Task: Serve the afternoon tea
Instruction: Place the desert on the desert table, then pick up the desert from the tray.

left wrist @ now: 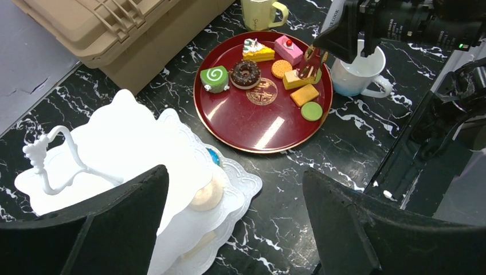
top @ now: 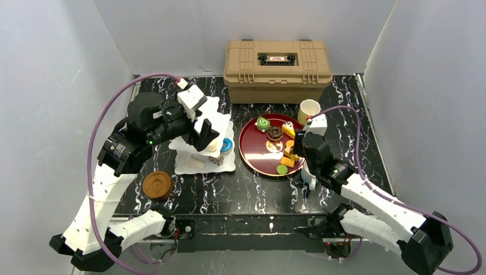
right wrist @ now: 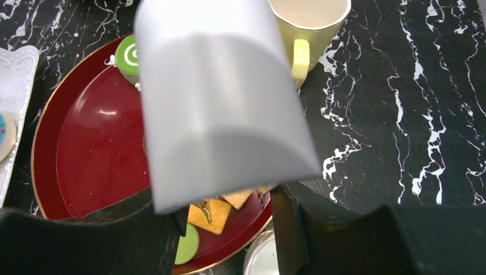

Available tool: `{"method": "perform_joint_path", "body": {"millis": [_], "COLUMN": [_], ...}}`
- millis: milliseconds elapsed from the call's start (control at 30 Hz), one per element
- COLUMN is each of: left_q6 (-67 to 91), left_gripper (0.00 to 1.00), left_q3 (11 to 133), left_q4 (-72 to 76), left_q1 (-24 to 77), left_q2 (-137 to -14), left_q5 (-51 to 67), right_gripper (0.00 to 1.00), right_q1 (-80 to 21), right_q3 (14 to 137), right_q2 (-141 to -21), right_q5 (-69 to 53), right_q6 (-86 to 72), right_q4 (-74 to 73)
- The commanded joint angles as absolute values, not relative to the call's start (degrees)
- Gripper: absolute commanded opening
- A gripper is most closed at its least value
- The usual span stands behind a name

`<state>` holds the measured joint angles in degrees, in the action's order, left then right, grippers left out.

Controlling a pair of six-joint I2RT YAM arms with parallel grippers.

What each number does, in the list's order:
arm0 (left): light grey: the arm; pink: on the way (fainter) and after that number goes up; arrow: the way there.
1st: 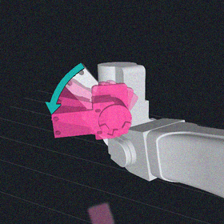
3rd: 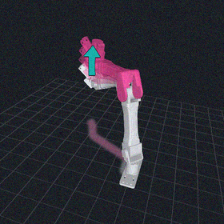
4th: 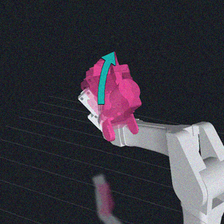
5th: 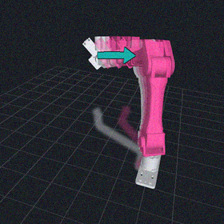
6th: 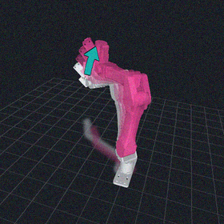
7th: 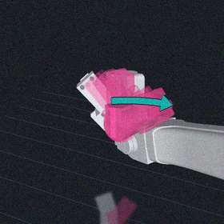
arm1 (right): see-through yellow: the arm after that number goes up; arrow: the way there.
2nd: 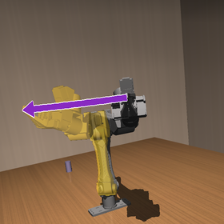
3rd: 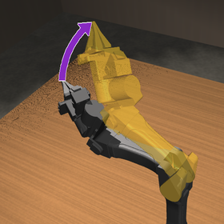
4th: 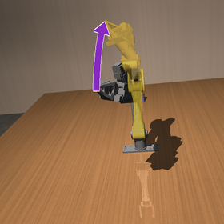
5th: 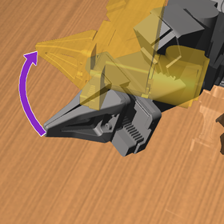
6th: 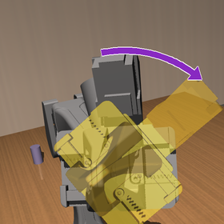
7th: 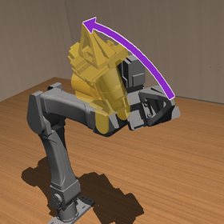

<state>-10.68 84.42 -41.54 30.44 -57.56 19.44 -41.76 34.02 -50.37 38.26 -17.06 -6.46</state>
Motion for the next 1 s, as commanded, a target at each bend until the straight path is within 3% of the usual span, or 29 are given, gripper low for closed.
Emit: {"method": "perform_joint_path", "body": {"millis": [0,100,233,800,967], "left_q6": [-11.44,-11.69,-11.93,-12.9,-12.64], "left_gripper": [0.86,0.88,0.98,0.98,0.98], "left_q3": [85.96,85.93,86.12,87.34,87.62], "left_q4": [-42.36,-42.45,-42.71,-42.46,-42.5], "left_q1": [30.41,30.41,30.41,30.45,30.41], "left_q2": [-56.64,-56.66,-56.61,-56.85,-57.05], "left_q5": [19.25,19.27,19.31,18.72,18.9], "right_gripper": [0.57,0.57,0.57,0.52,0.61], "right_q1": [-40.67,-39.68,-38.1,-35.68,-35.68], "right_q3": [34.26,35.21,35.42,34.58,35.07], "right_q2": [-52.12,-53.63,-54.65,-58.7,-58.31], "right_q5": [36.24,34.93,33.49,22.93,22.71], "right_q6": [-15.48,-14.35,-13.17,-11.73,-11.24], "right_q4": [1.5,2.72,4.68,6.91,5.83]}}
